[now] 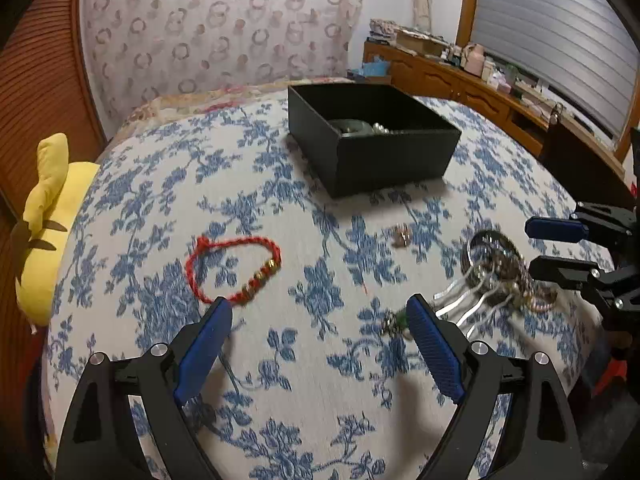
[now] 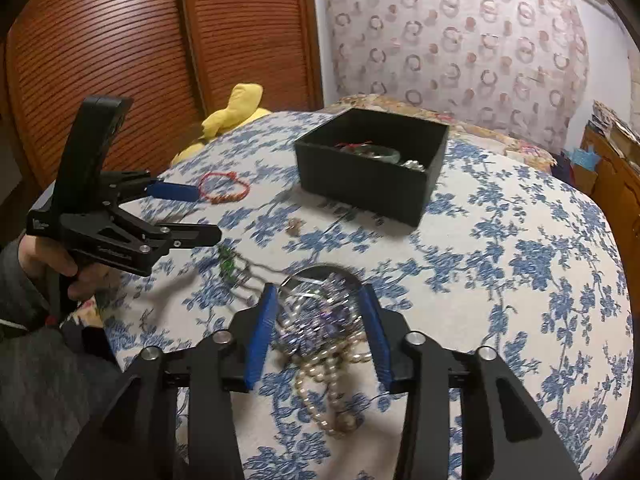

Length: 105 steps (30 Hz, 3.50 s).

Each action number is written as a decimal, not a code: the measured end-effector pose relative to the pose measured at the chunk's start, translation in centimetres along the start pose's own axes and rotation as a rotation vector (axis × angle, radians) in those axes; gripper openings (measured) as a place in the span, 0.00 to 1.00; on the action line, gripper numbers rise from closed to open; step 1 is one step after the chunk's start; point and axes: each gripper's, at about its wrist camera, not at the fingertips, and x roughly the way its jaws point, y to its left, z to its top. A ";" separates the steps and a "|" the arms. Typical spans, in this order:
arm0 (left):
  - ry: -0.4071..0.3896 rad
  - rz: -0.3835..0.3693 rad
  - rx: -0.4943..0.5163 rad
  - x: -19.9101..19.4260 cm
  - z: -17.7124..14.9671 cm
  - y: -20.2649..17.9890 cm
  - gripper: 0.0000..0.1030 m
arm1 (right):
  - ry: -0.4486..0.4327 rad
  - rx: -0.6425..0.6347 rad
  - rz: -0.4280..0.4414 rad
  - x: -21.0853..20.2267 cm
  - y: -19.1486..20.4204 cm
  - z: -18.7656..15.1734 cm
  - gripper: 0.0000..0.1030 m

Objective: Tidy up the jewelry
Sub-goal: 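Grasp the silver hair combs with the right tool and lift them, then grasp the green brooch with the left tool while the right tool holds the combs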

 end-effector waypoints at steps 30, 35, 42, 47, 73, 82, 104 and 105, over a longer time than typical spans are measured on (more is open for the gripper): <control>0.006 -0.030 -0.026 -0.5 -1.4 -0.5 0.84 | 0.052 -0.165 -0.064 2.0 1.7 -0.4 0.35; 0.006 -0.030 -0.021 -0.5 -1.4 -0.8 0.84 | 0.021 -0.095 -0.049 1.1 0.3 0.1 0.19; 0.008 -0.042 -0.013 -0.4 -1.3 -1.5 0.84 | -0.022 -0.020 -0.027 0.4 -1.3 0.7 0.11; -0.003 -0.063 -0.003 -0.4 -1.1 -2.4 0.82 | -0.052 -0.002 -0.039 -0.3 -1.7 1.0 0.11; 0.022 0.078 -0.020 -0.4 -1.5 -1.5 0.55 | -0.056 0.017 -0.041 -0.2 -1.8 0.8 0.11; 0.011 0.036 0.038 0.0 -1.0 -3.1 0.20 | -0.049 0.015 -0.048 -0.2 -1.8 0.8 0.11; -0.142 -0.041 0.012 -3.8 4.1 -1.7 0.10 | -0.118 -0.008 -0.054 -1.0 -2.1 3.9 0.11; -0.151 -0.040 0.014 -4.0 4.5 -1.7 0.10 | -0.122 -0.009 -0.054 -1.0 -2.2 4.2 0.11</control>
